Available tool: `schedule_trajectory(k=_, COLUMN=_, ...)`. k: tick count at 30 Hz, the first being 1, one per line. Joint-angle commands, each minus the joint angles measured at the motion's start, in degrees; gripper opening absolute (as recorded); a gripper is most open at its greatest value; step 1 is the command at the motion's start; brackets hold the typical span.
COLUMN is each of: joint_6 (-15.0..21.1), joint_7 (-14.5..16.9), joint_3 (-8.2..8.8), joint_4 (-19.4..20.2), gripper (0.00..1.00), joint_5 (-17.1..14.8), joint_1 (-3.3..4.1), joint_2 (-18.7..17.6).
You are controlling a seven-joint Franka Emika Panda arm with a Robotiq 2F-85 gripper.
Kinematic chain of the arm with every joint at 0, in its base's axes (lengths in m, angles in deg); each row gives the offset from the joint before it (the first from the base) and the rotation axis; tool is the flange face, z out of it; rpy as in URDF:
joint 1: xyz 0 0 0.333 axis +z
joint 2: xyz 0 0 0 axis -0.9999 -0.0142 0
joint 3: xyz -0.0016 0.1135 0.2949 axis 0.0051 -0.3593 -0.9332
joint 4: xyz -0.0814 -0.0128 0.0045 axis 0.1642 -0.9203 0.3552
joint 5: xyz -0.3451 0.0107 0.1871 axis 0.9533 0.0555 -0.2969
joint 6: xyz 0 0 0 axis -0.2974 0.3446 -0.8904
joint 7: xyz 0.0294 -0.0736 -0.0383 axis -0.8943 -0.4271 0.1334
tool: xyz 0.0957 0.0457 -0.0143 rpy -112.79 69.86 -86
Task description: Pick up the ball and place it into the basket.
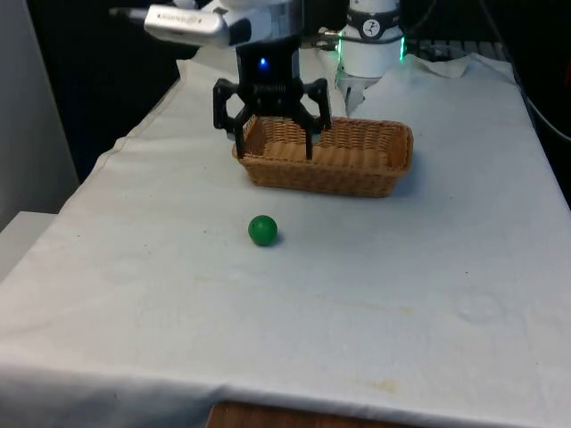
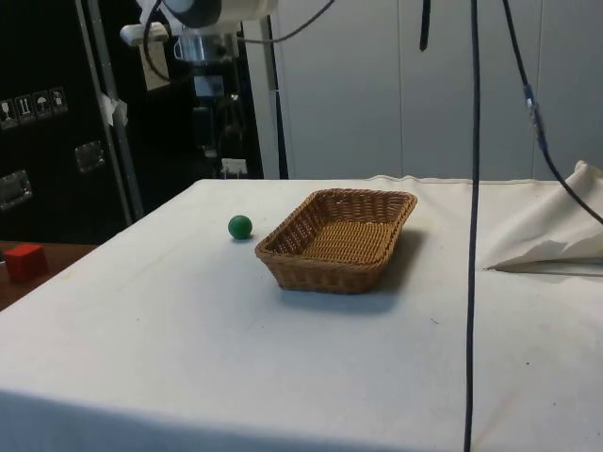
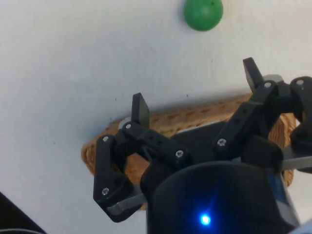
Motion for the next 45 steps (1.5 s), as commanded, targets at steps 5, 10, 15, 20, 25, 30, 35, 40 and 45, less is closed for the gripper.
schedule_trajectory(k=5, joint_6=0.86, joint_7=1.38, joint_3=-0.11, joint_4=-1.55, gripper=1.0, joint_5=-2.52, joint_1=-0.97, joint_2=-3.32)
schedule_trajectory(k=10, joint_6=1.26, joint_7=3.04, joint_3=0.57, joint_4=-2.46, gripper=1.0, joint_5=-4.93, joint_1=-1.32, joint_2=-5.73)
schedule_trajectory(k=15, joint_6=1.32, joint_7=4.18, joint_3=0.97, joint_4=-3.15, gripper=1.0, joint_5=-6.65, joint_1=-1.6, joint_2=-7.28)
schedule_trajectory(k=20, joint_6=1.26, joint_7=4.35, joint_3=1.2, joint_4=-5.21, gripper=1.0, joint_5=-8.08, joint_1=-1.55, joint_2=-9.97)
schedule_trajectory(k=25, joint_6=1.15, joint_7=4.47, joint_3=1.43, joint_4=-6.93, gripper=1.0, joint_5=-8.88, joint_1=-1.6, joint_2=-12.03)
schedule_trajectory(k=30, joint_6=1.09, joint_7=4.64, joint_3=1.49, joint_4=-7.73, gripper=1.0, joint_5=-9.57, joint_1=-1.83, joint_2=-13.64)
schedule_trajectory(k=35, joint_6=0.92, joint_7=4.93, joint_3=1.49, joint_4=-8.08, gripper=1.0, joint_5=-9.8, joint_1=-2.29, joint_2=-14.55)
schedule_trajectory(k=40, joint_6=1.09, joint_7=5.39, joint_3=1.38, joint_4=-8.14, gripper=1.0, joint_5=-10.08, joint_1=-2.69, joint_2=-15.58)
schedule_trajectory(k=45, joint_6=1.2, joint_7=5.73, joint_3=1.49, joint_4=-8.37, gripper=1.0, joint_5=-10.71, joint_1=-2.75, joint_2=-16.5)
